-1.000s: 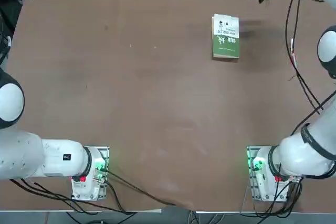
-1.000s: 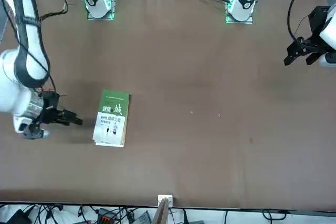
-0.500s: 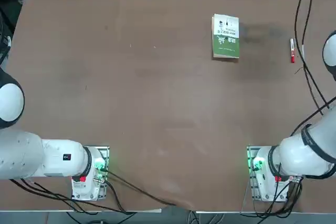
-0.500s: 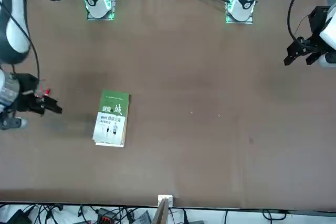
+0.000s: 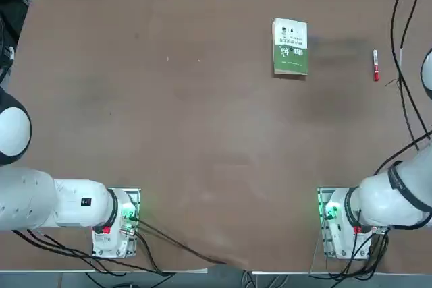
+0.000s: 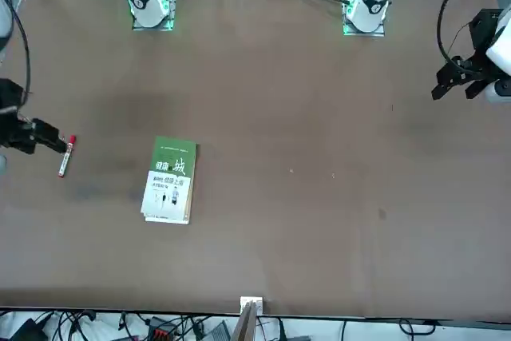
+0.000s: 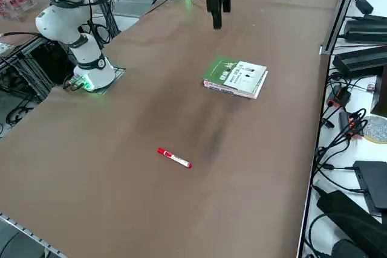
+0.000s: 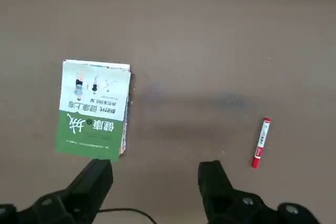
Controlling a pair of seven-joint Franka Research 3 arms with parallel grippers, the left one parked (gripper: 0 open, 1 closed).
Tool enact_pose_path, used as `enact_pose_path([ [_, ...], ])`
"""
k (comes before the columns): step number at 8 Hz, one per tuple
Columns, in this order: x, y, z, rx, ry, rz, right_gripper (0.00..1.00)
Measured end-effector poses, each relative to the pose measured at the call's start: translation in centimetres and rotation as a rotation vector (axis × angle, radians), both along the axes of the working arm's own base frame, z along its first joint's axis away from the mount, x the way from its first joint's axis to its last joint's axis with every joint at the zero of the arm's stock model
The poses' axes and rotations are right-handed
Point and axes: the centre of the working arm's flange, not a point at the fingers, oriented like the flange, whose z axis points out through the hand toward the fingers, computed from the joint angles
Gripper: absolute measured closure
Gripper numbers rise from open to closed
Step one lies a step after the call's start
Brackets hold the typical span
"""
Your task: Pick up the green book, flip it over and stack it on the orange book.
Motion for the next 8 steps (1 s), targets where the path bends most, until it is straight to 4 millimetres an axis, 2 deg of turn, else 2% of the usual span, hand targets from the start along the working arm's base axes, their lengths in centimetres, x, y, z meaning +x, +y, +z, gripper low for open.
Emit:
enact_pose_path([
  [3, -2.9, -0.7, 4.0, -0.024, -0.007, -0.013, 0.00],
  [4, -3.9, -1.2, 4.7, -0.025, -0.006, -0.021, 0.00],
  [6, -5.9, -2.0, 5.1, -0.024, 0.005, -0.035, 0.00],
  [8, -7.1, -1.9, 5.2, -0.029, 0.031, -0.034, 0.00],
])
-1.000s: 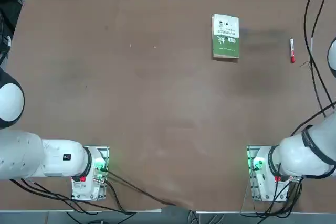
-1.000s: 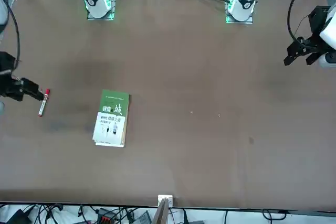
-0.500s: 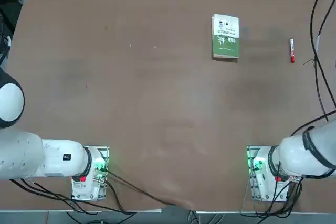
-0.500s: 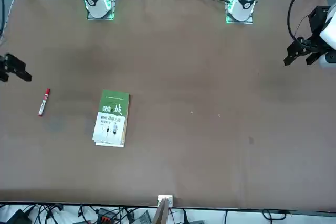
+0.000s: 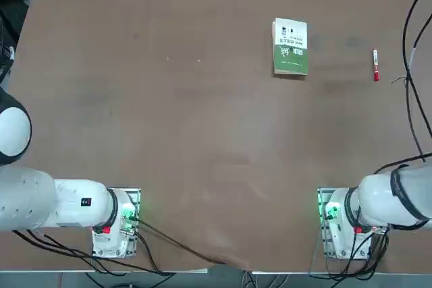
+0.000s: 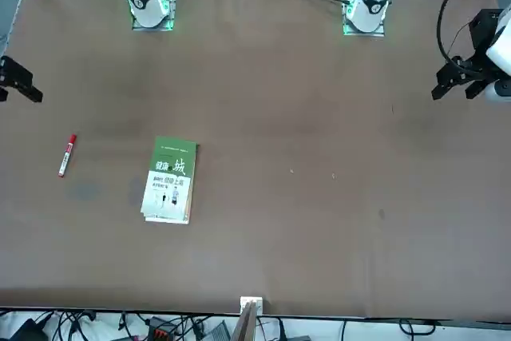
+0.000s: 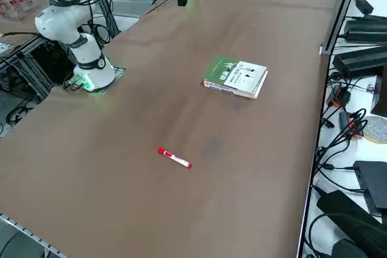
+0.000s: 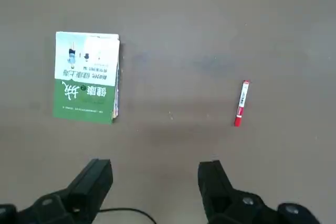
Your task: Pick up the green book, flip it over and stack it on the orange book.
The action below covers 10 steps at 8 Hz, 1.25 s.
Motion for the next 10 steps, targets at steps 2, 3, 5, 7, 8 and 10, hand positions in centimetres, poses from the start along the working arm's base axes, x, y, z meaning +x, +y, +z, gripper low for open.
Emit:
enact_pose_path([
  [2, -0.1, 0.3, -0.3, -0.002, 0.013, -0.002, 0.00],
  [3, -0.1, 0.4, -0.4, -0.002, 0.015, -0.004, 0.00],
  [5, -0.1, 0.7, -0.4, 0.011, 0.014, -0.012, 0.00],
  [7, 0.0, 1.4, -0.4, 0.052, 0.013, -0.060, 0.00],
  [8, 0.0, 1.8, -0.3, 0.061, 0.013, -0.082, 0.00],
  [10, -0.2, 2.9, -0.5, 0.062, 0.015, -0.081, 0.00],
])
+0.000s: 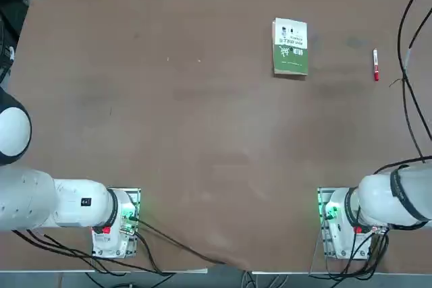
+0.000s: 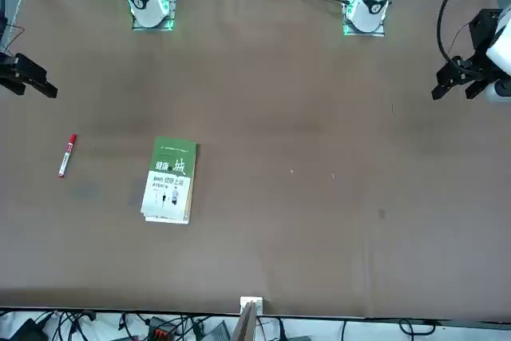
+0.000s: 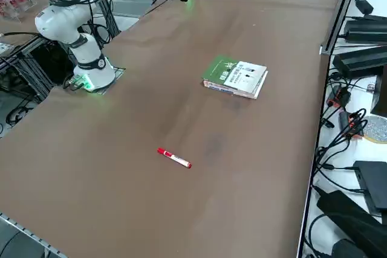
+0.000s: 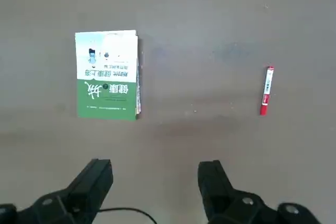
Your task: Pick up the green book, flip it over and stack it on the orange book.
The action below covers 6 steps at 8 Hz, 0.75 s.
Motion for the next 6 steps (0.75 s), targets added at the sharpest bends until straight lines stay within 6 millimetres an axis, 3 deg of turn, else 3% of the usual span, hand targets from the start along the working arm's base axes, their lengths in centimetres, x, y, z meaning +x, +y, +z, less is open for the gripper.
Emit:
enact_pose_path([
  [6, -1.6, -0.2, 0.0, -0.039, 0.024, -0.006, 0.00],
])
